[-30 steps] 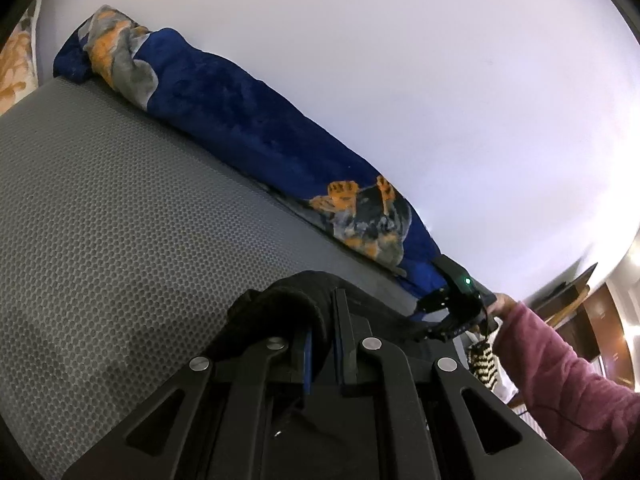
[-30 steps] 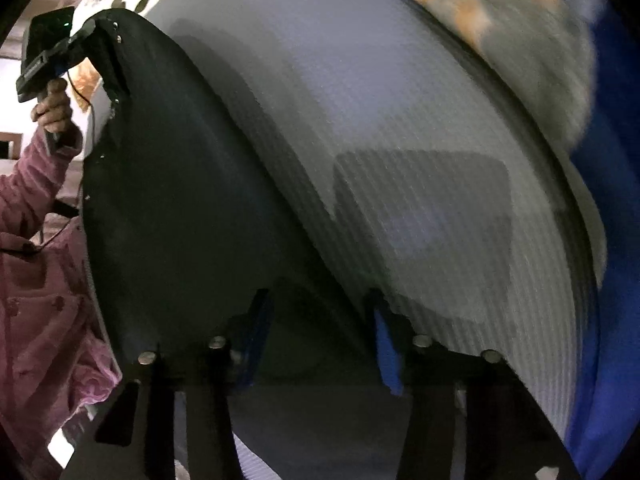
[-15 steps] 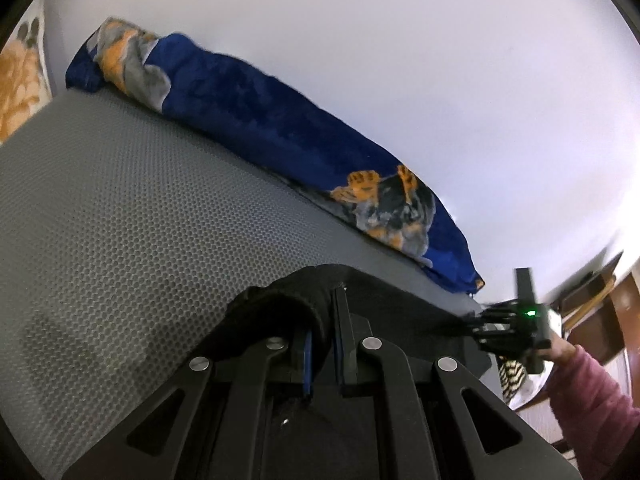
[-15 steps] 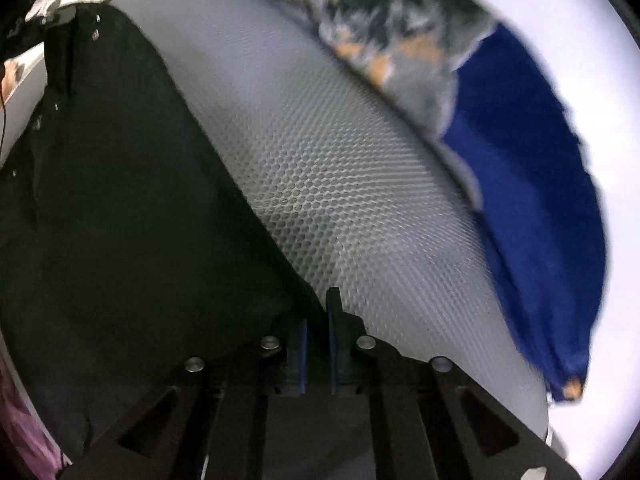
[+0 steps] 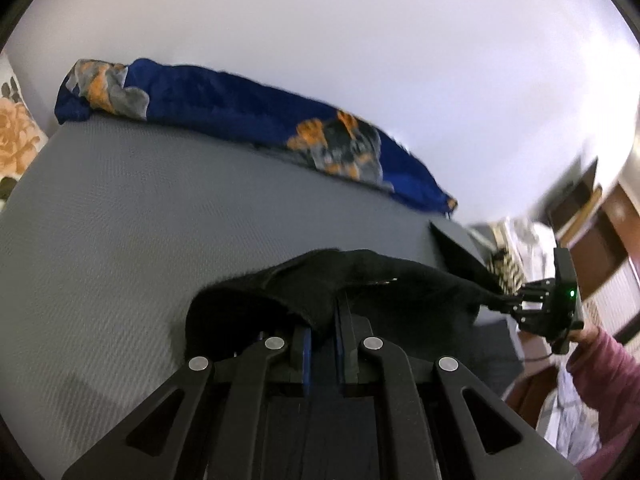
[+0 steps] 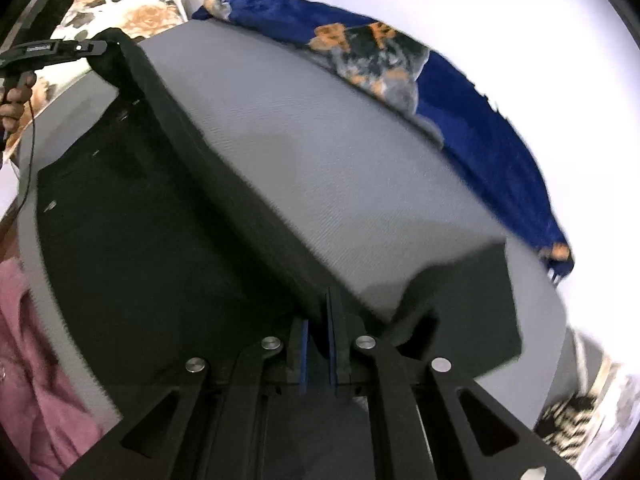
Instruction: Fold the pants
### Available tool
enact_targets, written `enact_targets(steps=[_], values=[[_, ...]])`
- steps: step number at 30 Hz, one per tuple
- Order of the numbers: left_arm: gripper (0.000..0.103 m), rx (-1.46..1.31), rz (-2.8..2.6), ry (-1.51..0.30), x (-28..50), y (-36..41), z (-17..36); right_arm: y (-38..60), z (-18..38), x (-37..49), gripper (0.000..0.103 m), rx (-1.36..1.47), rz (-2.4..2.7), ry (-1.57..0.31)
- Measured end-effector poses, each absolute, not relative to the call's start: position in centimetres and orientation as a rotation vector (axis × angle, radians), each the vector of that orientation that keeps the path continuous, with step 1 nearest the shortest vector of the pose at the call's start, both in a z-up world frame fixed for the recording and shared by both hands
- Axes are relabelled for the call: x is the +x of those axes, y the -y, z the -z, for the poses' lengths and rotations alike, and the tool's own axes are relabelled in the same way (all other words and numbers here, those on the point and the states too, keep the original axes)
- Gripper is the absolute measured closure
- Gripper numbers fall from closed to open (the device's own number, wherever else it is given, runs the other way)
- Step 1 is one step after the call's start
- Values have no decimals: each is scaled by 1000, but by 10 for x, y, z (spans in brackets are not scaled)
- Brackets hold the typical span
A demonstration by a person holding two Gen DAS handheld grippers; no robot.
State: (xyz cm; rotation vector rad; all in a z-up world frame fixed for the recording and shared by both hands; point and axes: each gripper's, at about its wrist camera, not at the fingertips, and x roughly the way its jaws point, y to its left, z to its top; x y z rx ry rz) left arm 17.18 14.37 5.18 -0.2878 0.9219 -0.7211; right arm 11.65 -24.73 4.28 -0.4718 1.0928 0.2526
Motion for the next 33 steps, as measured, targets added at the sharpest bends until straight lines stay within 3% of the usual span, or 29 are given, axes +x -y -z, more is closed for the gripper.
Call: enact_targets(steps=[13,17,20,22,28,33], values=[[88,8,687,-1152,82,-155,31,223,43,36,97,-408,-282,-1234],[85,53,673,-1151,78,-154,30,222,53,32,97,-411,-268,-1238],[72,116,635,-1161,73,-157,25,224,51,33,96,-395,-261,-1237],[55,122,599,-1169,71,-165,20,222,52,34,95,-399,-257,-1235],[52,-146,495,-1184,54,-208,-3,223,51,31,94,-395,-251,-1223],[52,-467,477,-1290,43,-213,8,225,50,31,94,-386,-259,-1217]])
